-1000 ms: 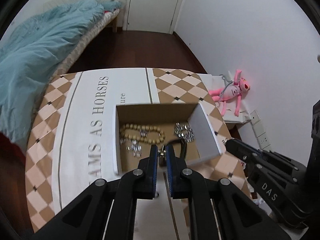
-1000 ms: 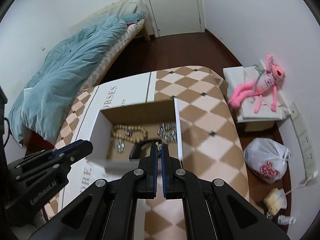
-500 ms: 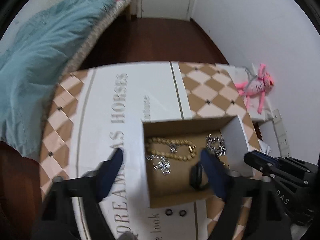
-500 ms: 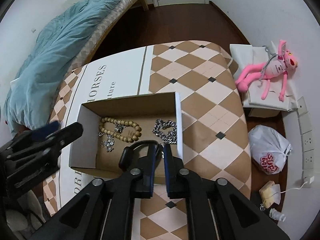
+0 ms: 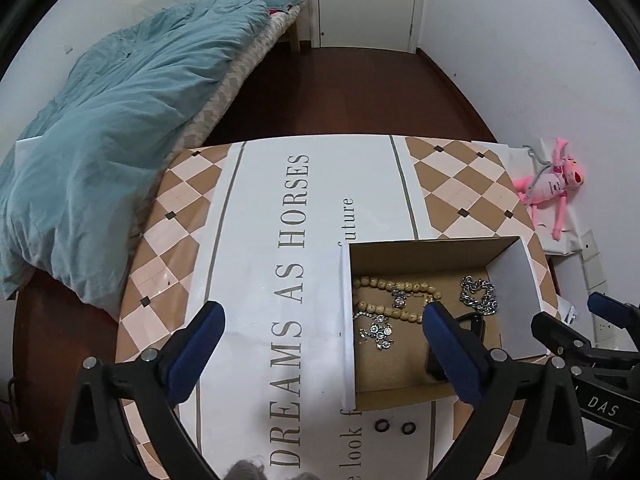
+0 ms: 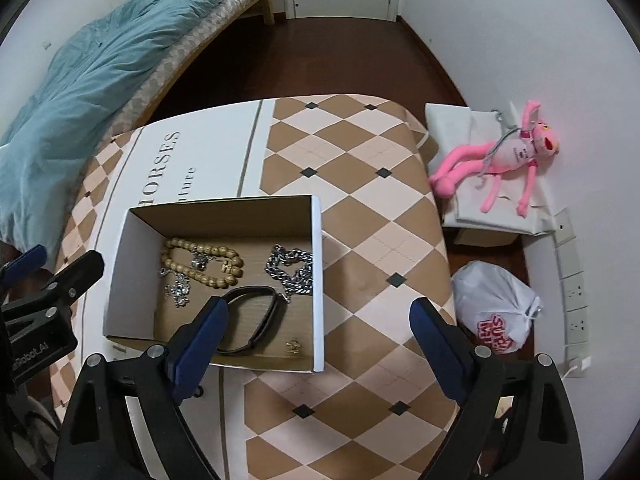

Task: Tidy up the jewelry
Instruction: 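Withdraw both open tools up from the box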

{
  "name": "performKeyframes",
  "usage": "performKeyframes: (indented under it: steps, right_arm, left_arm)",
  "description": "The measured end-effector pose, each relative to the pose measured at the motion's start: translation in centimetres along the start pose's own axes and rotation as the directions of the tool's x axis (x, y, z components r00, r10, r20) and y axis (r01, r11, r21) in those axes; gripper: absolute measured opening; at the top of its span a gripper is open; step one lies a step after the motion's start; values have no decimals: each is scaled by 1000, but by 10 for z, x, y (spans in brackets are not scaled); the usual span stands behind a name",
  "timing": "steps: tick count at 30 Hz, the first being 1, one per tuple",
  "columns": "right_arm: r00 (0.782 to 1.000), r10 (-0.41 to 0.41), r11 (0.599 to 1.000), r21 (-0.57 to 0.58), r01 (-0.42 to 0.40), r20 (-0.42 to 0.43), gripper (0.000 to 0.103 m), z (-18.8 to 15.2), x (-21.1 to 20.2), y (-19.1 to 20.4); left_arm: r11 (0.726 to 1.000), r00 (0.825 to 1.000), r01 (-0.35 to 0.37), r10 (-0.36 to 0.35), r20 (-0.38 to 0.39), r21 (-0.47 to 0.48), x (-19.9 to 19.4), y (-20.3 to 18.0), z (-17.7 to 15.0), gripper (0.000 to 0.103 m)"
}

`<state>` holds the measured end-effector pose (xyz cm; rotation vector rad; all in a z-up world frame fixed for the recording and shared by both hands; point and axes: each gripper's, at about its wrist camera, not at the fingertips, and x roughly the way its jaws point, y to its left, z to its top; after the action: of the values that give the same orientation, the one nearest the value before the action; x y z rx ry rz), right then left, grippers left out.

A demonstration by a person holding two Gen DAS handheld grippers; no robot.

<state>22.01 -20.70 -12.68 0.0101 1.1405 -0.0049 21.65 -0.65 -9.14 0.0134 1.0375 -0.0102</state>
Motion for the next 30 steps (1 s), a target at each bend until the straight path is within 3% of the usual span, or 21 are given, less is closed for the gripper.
performKeyframes:
  steps: [7,14,18,22,23,26,30]
  right_arm:
    - [998,-32,999,14,31,55,99,1,-18,-1]
    - [992,-2,1000,0,2,126,100,-12,-44,10]
    - [990,55,998,-25,-52,129,100,-45,-40,26]
    - [994,92,995,-45,-90,60,99,-82,-7,44]
    - [994,103,994,-50,-101,34,97,-91,6,50]
    - [995,104,991,-81,-104,-2,73,-111,32,68]
    - [993,115,988,-107,-112,15,70,-124,48,84]
  left_arm:
    - [1000,999,-2,2,49,-4,-22,0,1,102]
    - [1000,995,-27,28,93,-14,-45,10,-11,102]
    - [995,992,-93,96,86,-34,-40,30,-49,102]
    - [992,992,-129,129,-9,-17,-8,45,-91,102]
    - [991,991,-129,129,-32,-16,2,50,-101,102]
    - [991,989,-133,132,-72,-6,22,55,-118,102]
    - [990,986,-139,140,-87,18,35,60,-131,102]
